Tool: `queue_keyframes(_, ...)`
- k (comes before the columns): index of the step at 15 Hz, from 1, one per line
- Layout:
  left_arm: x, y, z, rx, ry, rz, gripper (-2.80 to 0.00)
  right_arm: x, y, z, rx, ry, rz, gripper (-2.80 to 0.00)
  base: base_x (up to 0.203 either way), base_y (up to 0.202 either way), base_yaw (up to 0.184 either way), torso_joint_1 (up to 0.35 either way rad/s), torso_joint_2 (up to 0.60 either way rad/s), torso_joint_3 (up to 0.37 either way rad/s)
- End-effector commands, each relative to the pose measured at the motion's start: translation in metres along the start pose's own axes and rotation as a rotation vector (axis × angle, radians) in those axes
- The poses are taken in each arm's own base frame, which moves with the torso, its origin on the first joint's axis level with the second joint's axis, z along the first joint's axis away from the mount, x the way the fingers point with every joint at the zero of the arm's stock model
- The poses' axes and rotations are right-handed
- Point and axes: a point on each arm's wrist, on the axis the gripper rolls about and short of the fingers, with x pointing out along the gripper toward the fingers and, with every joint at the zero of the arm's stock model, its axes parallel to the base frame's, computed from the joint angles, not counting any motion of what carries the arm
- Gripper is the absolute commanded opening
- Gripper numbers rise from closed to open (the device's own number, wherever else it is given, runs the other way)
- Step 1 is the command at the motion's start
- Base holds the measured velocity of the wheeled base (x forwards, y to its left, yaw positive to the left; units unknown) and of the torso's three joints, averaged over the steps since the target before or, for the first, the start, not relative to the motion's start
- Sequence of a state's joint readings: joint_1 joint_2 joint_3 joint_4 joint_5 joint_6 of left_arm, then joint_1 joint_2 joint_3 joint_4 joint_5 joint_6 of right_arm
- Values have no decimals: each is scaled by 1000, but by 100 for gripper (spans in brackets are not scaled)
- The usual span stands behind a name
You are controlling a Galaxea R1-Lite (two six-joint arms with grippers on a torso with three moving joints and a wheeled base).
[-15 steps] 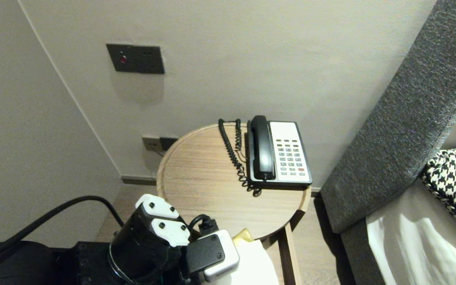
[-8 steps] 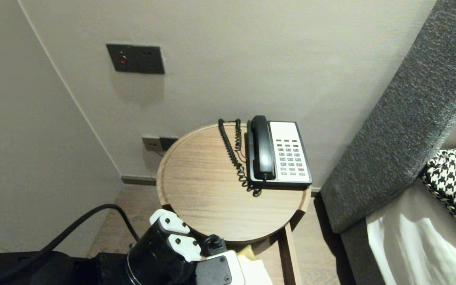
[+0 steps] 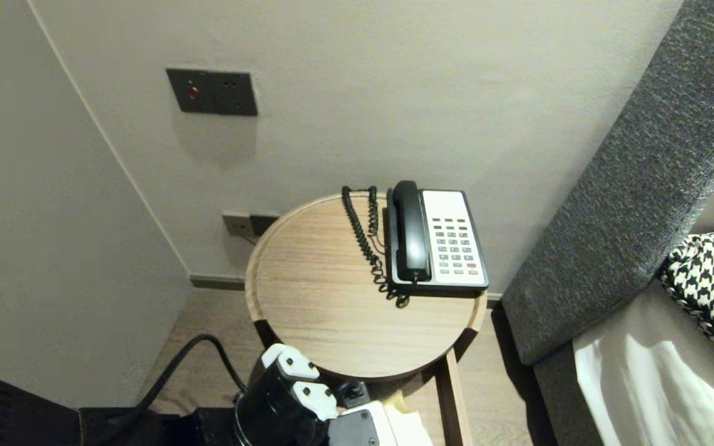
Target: Put the tissue on the table in the drawer one by one
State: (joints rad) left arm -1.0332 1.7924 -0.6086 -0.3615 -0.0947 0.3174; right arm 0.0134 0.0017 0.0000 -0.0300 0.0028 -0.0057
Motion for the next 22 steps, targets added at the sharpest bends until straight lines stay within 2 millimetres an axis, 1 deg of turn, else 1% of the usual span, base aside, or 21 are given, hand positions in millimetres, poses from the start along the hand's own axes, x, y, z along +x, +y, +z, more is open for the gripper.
queue_keyframes(1,7,0,-5,-4,14,-4,-280,1,0,-3,0,11,1,-280,0,0,0,0,0,0)
queue_keyframes(9,21,2,-11,-6,41,-1,-280,1,0,-3,0,11,1,-280,0,0,0,0,0,0)
queue_keyframes(14,23,4,-24,-24,51,13,-280,1,0,-3,0,11,1,-280,0,0,0,0,0,0)
queue_keyframes(22,34,5,-29,-36,68,10,-280,1,0,-3,0,11,1,-280,0,0,0,0,0,0)
